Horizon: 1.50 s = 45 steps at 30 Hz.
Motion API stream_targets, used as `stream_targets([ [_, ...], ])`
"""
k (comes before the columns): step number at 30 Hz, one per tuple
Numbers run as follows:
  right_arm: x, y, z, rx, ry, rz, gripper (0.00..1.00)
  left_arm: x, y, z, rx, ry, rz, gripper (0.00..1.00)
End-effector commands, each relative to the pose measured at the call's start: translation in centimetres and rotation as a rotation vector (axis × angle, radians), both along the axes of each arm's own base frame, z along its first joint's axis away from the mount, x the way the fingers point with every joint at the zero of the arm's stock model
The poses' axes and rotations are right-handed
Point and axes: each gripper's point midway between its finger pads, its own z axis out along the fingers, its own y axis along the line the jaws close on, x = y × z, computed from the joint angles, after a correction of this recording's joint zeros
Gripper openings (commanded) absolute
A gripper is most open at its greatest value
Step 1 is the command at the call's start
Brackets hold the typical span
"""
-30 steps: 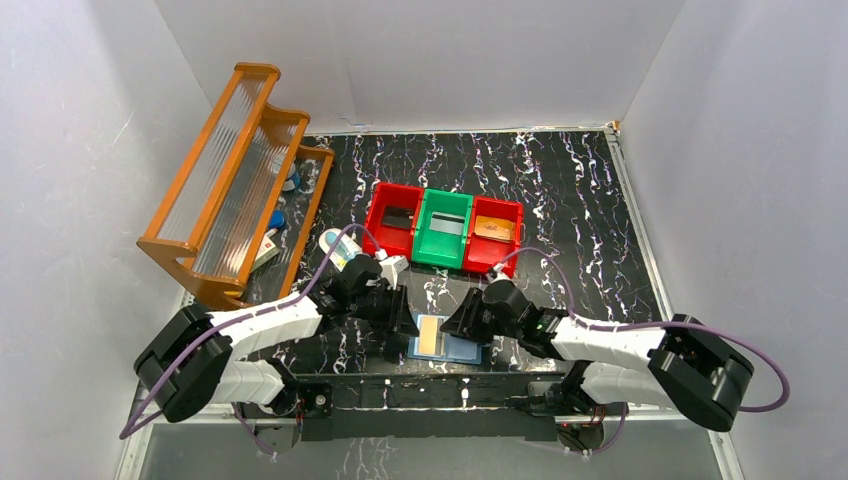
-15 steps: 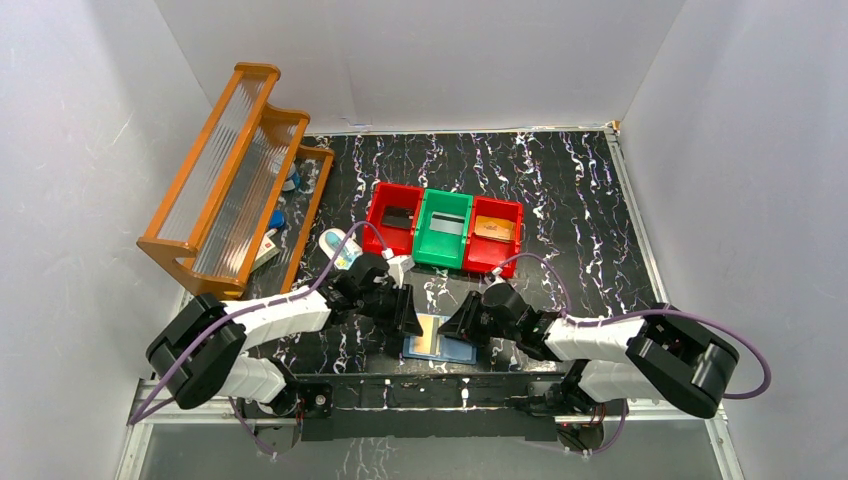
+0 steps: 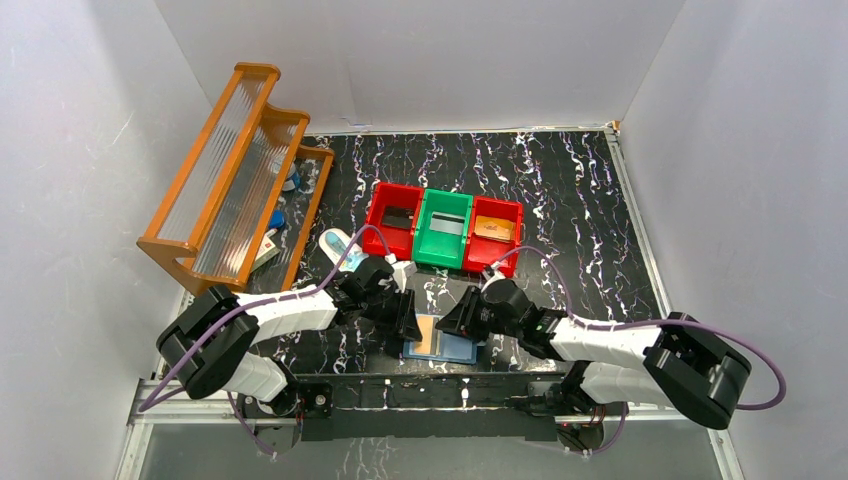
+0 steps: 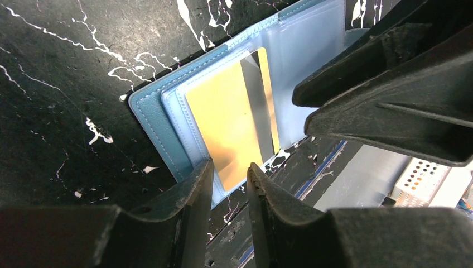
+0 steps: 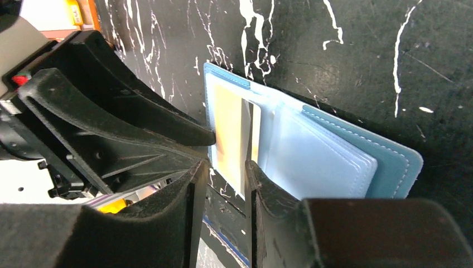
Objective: Take the credit cards out of the card holder
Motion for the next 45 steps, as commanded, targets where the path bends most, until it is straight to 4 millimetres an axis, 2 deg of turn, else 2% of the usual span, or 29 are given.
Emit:
stream_targets([
  [1, 0.3, 1.1, 0.7, 0.025, -0.010, 0.024, 0.40, 0.1, -0.2, 0.3, 0.008, -0.014, -0.007, 0.28],
  [6, 0.1, 0.5, -1.3, -0.004, 0.036, -0.002, 0.39, 0.2, -0.1, 0.6, 0.009, -0.024, -0.006, 0.27],
  [13, -0.8, 1.1, -1.8, 0.070, 0.047, 0.039, 0.32, 0.0, 0.0, -0.1, 0.024, -0.008, -0.008, 0.26],
  [21, -1.0, 1.2, -1.8, 0.097, 0.050, 0.042, 0.16, -0.3, 0.5, -0.6, 0.057, -0.005, -0.001, 0.25],
  [24, -1.0, 0.9, -1.6, 0.105, 0.040, 0.041, 0.08, -0.2, 1.1, -1.0, 0.087, -0.006, 0.011, 0.24],
  [27, -0.9, 0.5, -1.3, 0.118, 0.031, 0.050, 0.07, -0.1, 1.9, -2.0, 0.143, -0.004, 0.030, 0.24],
  [33, -1.4, -0.1, -1.2, 0.126, 0.047, 0.105, 0.13, -0.2, 2.6, -3.6, 0.204, 0.025, 0.034, 0.22],
  [38, -1.5, -0.8, -1.5, 0.117, 0.058, 0.100, 0.16, -0.2, 2.7, -3.9, 0.219, 0.029, 0.039, 0.21],
  [41, -1.4, -1.0, -1.5, 0.123, 0.060, 0.093, 0.22, -0.3, 2.8, -4.0, 0.220, 0.033, 0.040, 0.21],
  [43, -1.5, -0.9, -1.1, 0.138, 0.056, 0.102, 0.22, -0.3, 2.7, -3.9, 0.218, 0.034, 0.038, 0.21],
  [45, -1.5, -0.7, -0.8, 0.157, 0.052, 0.109, 0.17, -0.3, 2.6, -3.9, 0.215, 0.035, 0.037, 0.20],
])
